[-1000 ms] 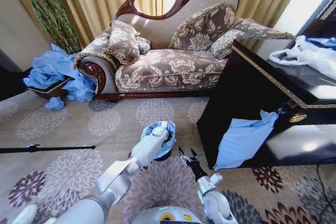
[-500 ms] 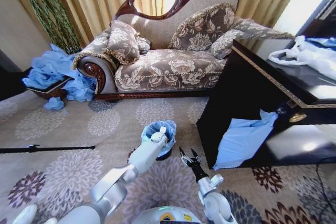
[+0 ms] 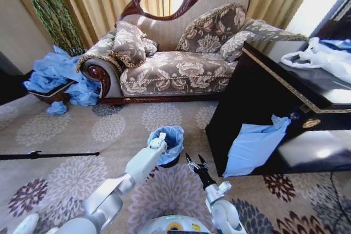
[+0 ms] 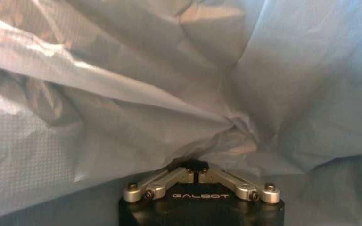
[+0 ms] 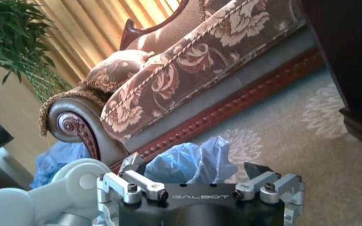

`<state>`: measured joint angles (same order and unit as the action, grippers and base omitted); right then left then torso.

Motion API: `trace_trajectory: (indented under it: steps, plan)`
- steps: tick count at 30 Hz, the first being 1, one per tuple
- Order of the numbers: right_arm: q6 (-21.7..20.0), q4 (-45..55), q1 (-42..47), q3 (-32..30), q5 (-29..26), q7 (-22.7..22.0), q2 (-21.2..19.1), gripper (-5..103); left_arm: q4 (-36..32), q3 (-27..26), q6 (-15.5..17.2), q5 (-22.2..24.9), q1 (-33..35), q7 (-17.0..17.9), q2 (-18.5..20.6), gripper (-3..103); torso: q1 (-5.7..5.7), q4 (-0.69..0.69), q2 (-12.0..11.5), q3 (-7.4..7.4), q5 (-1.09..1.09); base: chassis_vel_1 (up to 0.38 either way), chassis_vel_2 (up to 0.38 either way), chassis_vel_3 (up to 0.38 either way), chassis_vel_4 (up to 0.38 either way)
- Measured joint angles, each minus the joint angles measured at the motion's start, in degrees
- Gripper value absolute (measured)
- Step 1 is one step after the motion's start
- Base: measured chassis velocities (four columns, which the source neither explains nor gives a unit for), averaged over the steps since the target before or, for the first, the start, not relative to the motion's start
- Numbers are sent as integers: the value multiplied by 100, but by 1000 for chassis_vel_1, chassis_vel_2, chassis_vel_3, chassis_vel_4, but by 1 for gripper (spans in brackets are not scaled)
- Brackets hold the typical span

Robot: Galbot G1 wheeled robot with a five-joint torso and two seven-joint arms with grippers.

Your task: Place a garbage bag over the trash bin.

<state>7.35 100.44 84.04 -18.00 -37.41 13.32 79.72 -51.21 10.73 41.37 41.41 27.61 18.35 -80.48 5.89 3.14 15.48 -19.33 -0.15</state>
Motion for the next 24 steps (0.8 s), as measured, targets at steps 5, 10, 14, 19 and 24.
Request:
trace_trajectory:
  steps: [5, 10, 14, 19, 24]
  plan:
    - [0, 32, 27, 0, 37, -10, 35, 100, -130, -38, -156, 81, 7, -26, -20, 0, 0, 1, 0, 0, 0, 0, 0, 0, 0]
    - [5, 73, 82, -2, 77, -11, 55, 100, -529, -81, -266, 134, 148, -32, 118, 0, 0, 0, 0, 0, 1, 0, 0, 0, 0]
    - [13, 116, 122, 1, 115, -9, 90, 100, -1238, -92, -231, 372, 354, 158, 360, 0, 0, 1, 0, 1, 1, 0, 0, 0, 0]
    - [15, 213, 159, 20, 141, -11, 102, 100, -2178, -78, -218, 531, 630, 313, 700, 0, 0, 0, 0, 1, 0, 0, 0, 0, 0]
    - [15, 326, 204, 20, 148, -39, 79, 100, -3100, -254, -222, 694, 968, 469, 998, 0, 0, 0, 0, 1, 0, 0, 0, 0, 0]
